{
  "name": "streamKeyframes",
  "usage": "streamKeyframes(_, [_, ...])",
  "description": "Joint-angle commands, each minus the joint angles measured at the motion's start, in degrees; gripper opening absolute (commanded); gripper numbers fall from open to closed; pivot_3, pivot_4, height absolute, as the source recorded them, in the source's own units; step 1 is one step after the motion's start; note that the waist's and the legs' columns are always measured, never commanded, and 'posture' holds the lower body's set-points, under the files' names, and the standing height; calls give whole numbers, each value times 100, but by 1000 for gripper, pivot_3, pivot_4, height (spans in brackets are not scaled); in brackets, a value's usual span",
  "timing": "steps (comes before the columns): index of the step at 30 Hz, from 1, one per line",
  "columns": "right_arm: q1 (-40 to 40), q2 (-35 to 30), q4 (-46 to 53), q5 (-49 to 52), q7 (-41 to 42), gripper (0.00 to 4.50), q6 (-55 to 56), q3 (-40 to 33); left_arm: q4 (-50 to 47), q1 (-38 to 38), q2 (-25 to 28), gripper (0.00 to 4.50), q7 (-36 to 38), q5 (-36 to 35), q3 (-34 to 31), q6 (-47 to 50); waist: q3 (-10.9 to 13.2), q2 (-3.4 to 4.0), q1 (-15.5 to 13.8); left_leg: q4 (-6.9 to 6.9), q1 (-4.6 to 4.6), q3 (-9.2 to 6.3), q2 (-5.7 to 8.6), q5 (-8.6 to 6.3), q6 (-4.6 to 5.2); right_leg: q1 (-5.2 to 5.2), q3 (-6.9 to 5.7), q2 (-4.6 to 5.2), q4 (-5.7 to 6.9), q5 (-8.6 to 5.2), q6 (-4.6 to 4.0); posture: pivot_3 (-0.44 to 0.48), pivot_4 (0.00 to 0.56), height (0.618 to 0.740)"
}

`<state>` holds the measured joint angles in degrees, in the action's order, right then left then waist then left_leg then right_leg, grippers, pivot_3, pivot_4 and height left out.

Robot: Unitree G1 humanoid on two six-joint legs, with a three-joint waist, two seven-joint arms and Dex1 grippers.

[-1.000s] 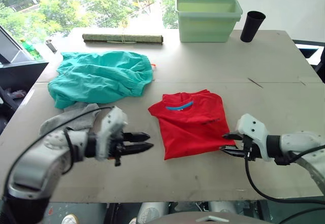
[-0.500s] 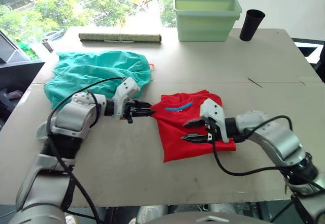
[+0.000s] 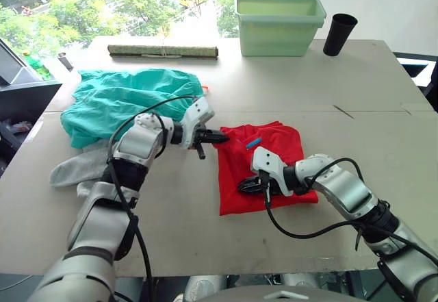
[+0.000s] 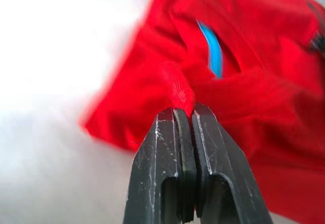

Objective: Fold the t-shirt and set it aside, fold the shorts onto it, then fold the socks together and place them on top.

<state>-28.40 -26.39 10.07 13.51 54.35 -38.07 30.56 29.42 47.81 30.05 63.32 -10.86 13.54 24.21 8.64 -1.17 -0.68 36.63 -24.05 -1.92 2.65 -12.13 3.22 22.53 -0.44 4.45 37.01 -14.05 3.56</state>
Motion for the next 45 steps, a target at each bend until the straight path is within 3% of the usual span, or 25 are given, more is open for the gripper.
streamKeyframes(1, [66, 14, -30, -165, -26, 0, -53, 135, 502, 406, -173, 77, -518, 245, -258, -462, 0, 0, 2, 0, 0, 0, 1, 0, 0, 0, 0, 0, 1, 0, 0, 0, 150, 731])
streamKeyframes(11, [98, 113, 126, -247, -276, 0, -107, -73, 949, 397, -51, 77, -701, 679, -200, -525, 0, 0, 91, 4, 2, -1, -1, 0, 0, 3, 1, -4, 13, 0, 0, 0, 150, 731])
streamKeyframes(12, [84, 185, 181, -77, -264, 0, -193, -217, 888, 387, -48, 386, -687, 589, -306, -433, 0, 0, 93, 4, 2, -1, -1, 0, 0, 3, 1, -4, 13, 0, 0, 0, 150, 731])
streamKeyframes(13, [77, 154, 362, 92, -178, 0, -290, -327, 747, 346, -22, 746, -604, 464, -418, -388, 0, -1, 102, 4, 2, -1, -1, 0, 0, 3, 1, -4, 13, 0, 0, 0, 150, 731])
streamKeyframes(14, [79, 146, 557, 205, -202, 574, -350, -493, 426, 253, 10, 929, -352, 172, -582, -218, 1, 0, 110, 4, 2, -1, -2, 0, 0, 4, 1, -5, 14, 0, 0, 0, 150, 731])
streamKeyframes(16, [80, 127, 940, 522, -203, 1134, -594, -821, -99, 94, 86, 1623, -134, -186, -837, 103, 1, 0, 135, 3, -2, -1, -4, 0, 0, 10, 4, -3, 13, 0, 0, 0, 150, 731])
streamKeyframes(17, [78, 82, 1129, 685, -182, 1207, -764, -950, -370, -20, 162, 1777, -11, -294, -895, 162, 1, 1, 137, 0, -7, -2, -4, 0, 0, 12, 4, -3, 11, 0, 0, 0, 150, 731])
streamKeyframes(22, [-220, 273, 1494, 1298, -605, 1207, -1327, -1842, -2164, -634, 455, 1777, 336, -1351, -1329, 1413, 1, 0, 137, -2, -11, -4, -7, -1, -2, 16, 8, 26, 4, 1, -1, 0, 150, 731])
streamKeyframes(26, [-838, -36, 775, 498, -1266, 1207, -1216, -1872, -3804, -1599, 784, 1777, 397, -2025, -1311, 2281, 1, 4, 146, -7, -9, -4, -5, -1, -2, 16, 25, 34, 5, 1, -3, 0, 150, 731])
streamKeyframes(31, [-1341, -256, -684, -458, -1674, 1207, -794, -1377, -5089, -3048, 667, 1777, -386, -1742, -902, 2116, 2, 4, 112, -20, -6, -1, 4, 2, -6, 17, 27, 43, -3, 1, -4, 0, 150, 731])
streamKeyframes(38, [-1476, -51, -1709, -761, -1439, 1207, -326, -1118, -5172, -3822, 660, 1777, -1159, -1100, -370, 1849, 0, 10, 135, -34, 8, 14, 2, 1, -5, 16, 47, 42, -6, 1, -5, 0, 150, 731])
streamKeyframes(42, [-1521, 94, -2107, -928, -1453, 65, -82, -1116, -4999, -3958, 670, 1901, -1407, -879, -273, 1728, -1, 11, 132, -32, 12, 13, 4, 1, -4, 11, 46, 43, -6, 1, -5, 0, 150, 731])
streamKeyframes(45, [-1510, 134, -2283, -1116, -1745, 65, 120, -1271, -4912, -4072, 694, 1901, -1462, -840, -251, 1639, -3, 13, 132, -32, 14, 12, 4, 1, -4, 10, 45, 44, -6, 1, -5, 0, 150, 731])
